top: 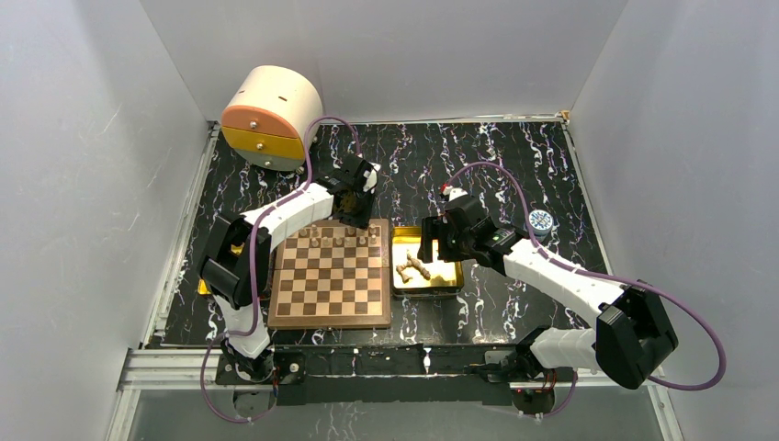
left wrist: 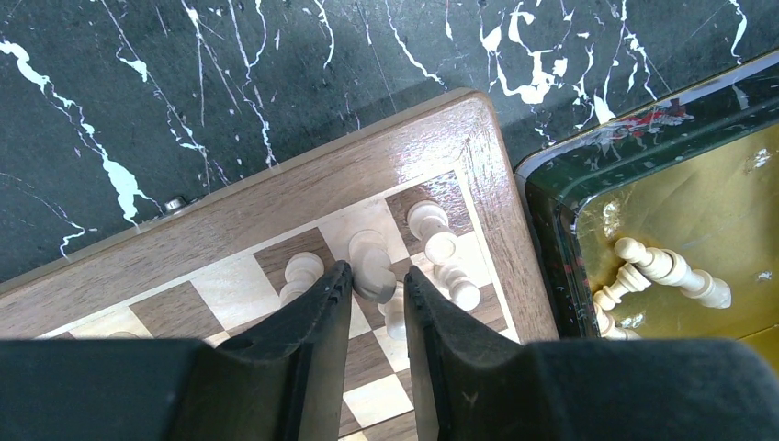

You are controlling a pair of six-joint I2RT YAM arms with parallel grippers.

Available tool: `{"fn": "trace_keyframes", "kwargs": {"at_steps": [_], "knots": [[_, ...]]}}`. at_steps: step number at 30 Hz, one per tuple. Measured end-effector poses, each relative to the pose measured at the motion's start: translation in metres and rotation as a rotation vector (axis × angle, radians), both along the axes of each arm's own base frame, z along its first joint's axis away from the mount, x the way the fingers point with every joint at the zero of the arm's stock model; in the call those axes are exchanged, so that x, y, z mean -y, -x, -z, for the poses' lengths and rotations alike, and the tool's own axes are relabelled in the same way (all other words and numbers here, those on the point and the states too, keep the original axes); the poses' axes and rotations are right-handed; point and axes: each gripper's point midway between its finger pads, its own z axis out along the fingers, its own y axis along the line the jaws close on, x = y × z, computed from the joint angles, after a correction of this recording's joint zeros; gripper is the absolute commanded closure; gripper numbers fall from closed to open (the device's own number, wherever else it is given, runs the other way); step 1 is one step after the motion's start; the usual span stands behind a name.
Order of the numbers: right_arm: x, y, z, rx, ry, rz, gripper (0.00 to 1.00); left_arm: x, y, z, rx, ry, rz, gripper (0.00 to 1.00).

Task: Set up the chess pieces on the board
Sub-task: Place the chess piece on the chessboard, then pick up the chess piece from the storage box.

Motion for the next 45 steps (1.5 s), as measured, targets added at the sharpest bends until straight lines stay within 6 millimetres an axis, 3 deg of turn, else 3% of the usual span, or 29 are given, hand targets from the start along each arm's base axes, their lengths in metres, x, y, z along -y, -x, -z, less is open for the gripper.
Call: {"fn": "trace_keyframes", "kwargs": {"at_steps": [8, 16, 21, 24, 29, 32, 34, 35, 39, 42, 45], "knots": [[0.0, 0.0, 0.0, 0.0, 0.0, 0.0, 0.17, 0.0, 0.0, 0.0, 0.001, -0.001, 0.003, 0.66], [0.001, 0.001, 0.002, -0.006, 0.001, 0.004, 0.32, 0.003, -0.006, -0.012, 0.027, 0.011, 0.009, 0.62], [0.003, 0.005, 0.007, -0.023, 0.007, 0.004, 0.41, 0.008, -0.015, -0.046, 0.111, 0.052, 0.027, 0.57], [0.003, 0.005, 0.007, -0.026, 0.006, 0.004, 0.43, 0.008, -0.016, -0.072, 0.171, 0.085, 0.031, 0.48], [0.002, 0.006, 0.009, -0.033, 0.006, 0.006, 0.45, 0.003, -0.013, -0.126, 0.305, 0.156, 0.023, 0.38], [0.003, 0.008, 0.014, -0.044, 0.011, 0.006, 0.47, -0.007, -0.003, -0.154, 0.388, 0.193, 0.009, 0.29], [0.004, 0.011, 0.02, -0.061, 0.02, 0.004, 0.49, -0.015, 0.005, -0.164, 0.429, 0.207, -0.003, 0.12], [0.005, 0.012, 0.023, -0.067, 0.023, 0.004, 0.49, -0.02, 0.01, -0.167, 0.447, 0.211, -0.007, 0.11], [0.007, 0.016, 0.032, -0.089, 0.034, 0.001, 0.52, -0.035, 0.025, -0.166, 0.485, 0.213, -0.024, 0.1], [0.008, 0.018, 0.038, -0.106, 0.048, 0.001, 0.6, -0.046, 0.035, -0.148, 0.478, 0.184, -0.031, 0.09], [0.008, 0.018, 0.043, -0.116, 0.058, 0.001, 0.62, -0.055, 0.041, -0.127, 0.455, 0.144, -0.038, 0.09]]}}
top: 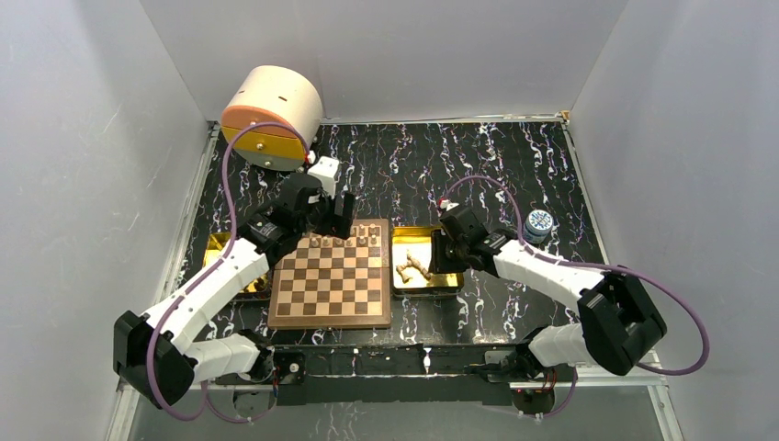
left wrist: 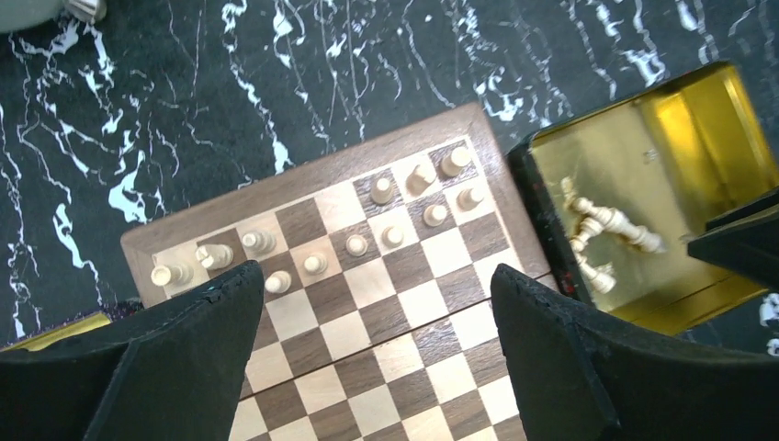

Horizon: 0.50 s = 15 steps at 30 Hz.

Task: Set up the chess pieces on the board
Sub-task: Pick up the chess piece from the storage box.

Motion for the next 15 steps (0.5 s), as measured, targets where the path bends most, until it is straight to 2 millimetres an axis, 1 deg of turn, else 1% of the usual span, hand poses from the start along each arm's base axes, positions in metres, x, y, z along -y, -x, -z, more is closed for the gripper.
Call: {"fn": "trace_keyframes", "kwargs": {"at_steps": [1, 5, 9, 12, 15], "knots": [[0.0, 0.0, 0.002, -0.005, 0.004, 0.0, 0.62, -0.004, 0.002, 0.01, -0.015, -0.02, -0.01, 0.09], [0.0, -0.001, 0.012, -0.021, 0.023, 0.0, 0.62, -0.011, 0.003, 0.018, -0.021, -0.048, -0.028, 0.09], [-0.002, -0.002, 0.019, -0.025, 0.037, -0.011, 0.63, -0.016, 0.001, 0.012, 0.012, -0.059, -0.047, 0.07], [-0.006, -0.005, 0.02, -0.014, 0.038, -0.025, 0.64, -0.021, 0.001, 0.006, 0.041, -0.063, -0.06, 0.07], [-0.012, -0.009, 0.02, -0.001, 0.031, -0.041, 0.64, -0.027, 0.002, 0.001, 0.071, -0.072, -0.074, 0.09]]}}
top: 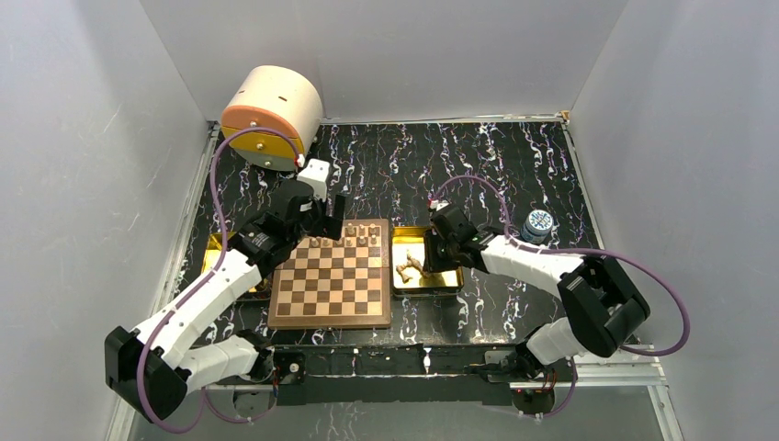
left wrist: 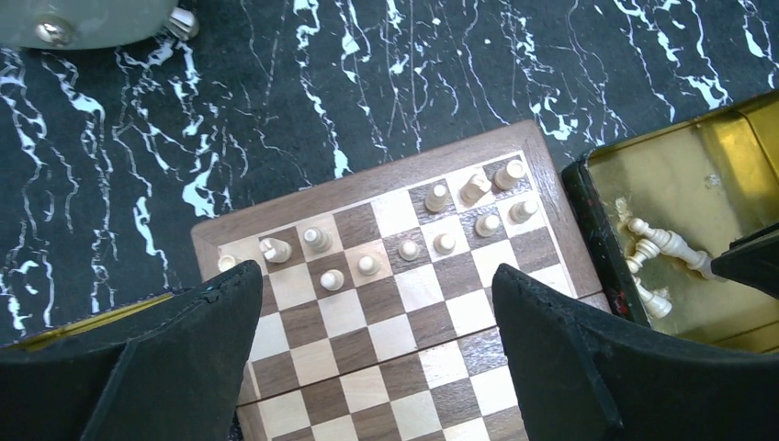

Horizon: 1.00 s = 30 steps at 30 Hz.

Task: Set up the chess pieces on the board
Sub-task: Pick up the chess piece from the storage box.

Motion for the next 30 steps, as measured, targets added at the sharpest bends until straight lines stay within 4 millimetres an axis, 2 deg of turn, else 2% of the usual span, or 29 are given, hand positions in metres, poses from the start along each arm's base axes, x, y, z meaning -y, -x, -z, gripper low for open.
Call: {"fn": "trace_keyframes", "kwargs": {"at_steps": [8, 19, 23, 30], "knots": [[-0.018, -0.004, 0.0, 0.015, -0.008, -0.048, 0.62, -0.007, -0.001, -0.014, 0.058, -0.006, -0.019, 0.1], [-0.022, -0.007, 0.013, 0.045, 0.087, -0.063, 0.66, -0.009, 0.0, -0.01, 0.058, -0.015, -0.018, 0.13], [-0.025, -0.008, 0.014, 0.07, 0.125, -0.072, 0.8, -0.01, 0.001, -0.009, 0.06, -0.014, -0.019, 0.14], [-0.025, -0.01, 0.013, 0.101, 0.151, -0.069, 0.85, -0.008, 0.001, -0.009, 0.059, 0.003, -0.019, 0.19]]}}
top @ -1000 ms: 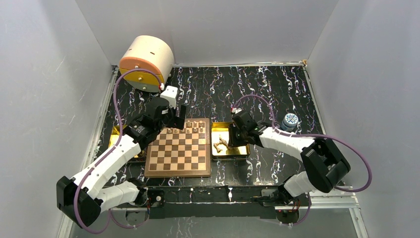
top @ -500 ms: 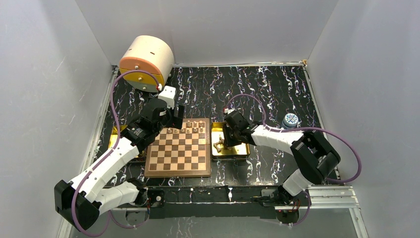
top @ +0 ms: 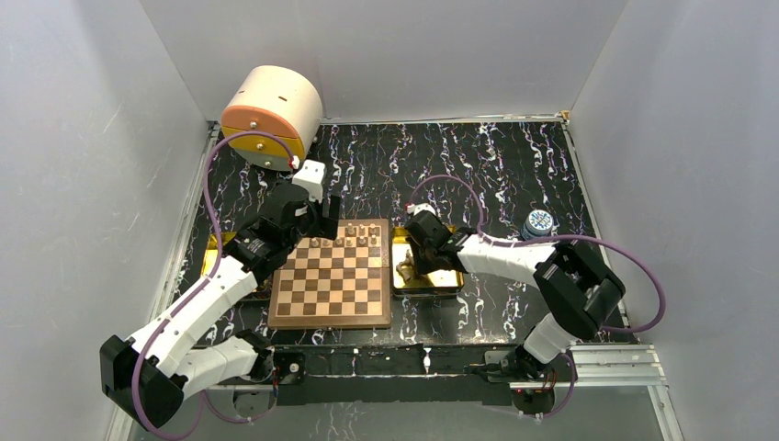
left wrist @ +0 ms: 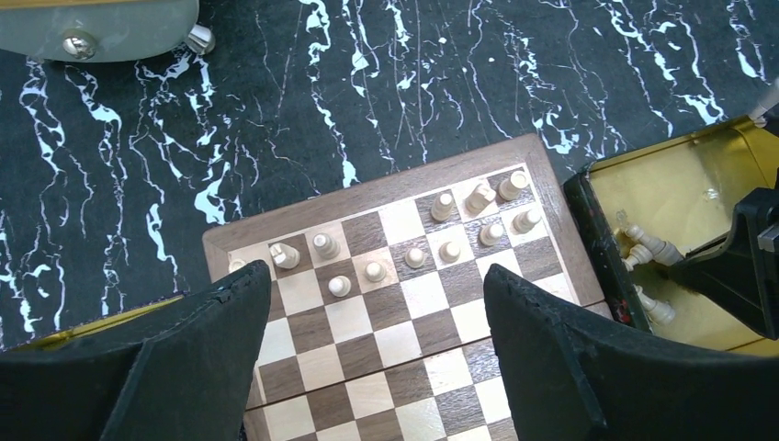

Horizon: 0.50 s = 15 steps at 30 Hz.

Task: Set up the chess pieces on the board
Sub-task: Pick up the chess piece from the storage box.

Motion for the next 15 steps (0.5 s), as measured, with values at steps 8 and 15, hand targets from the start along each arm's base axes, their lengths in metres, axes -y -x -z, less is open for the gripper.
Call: {"fn": "trace_keyframes", "kwargs": {"at_steps": [8, 15], "knots": [[0.009, -0.003, -0.031, 0.087, -0.031, 0.018, 0.89, 0.017, 0.004, 0.006, -0.048, 0.077, 0.041, 0.24], [0.019, 0.006, -0.041, 0.155, -0.099, -0.002, 0.9, 0.053, 0.01, 0.001, -0.141, 0.229, 0.127, 0.31]]}}
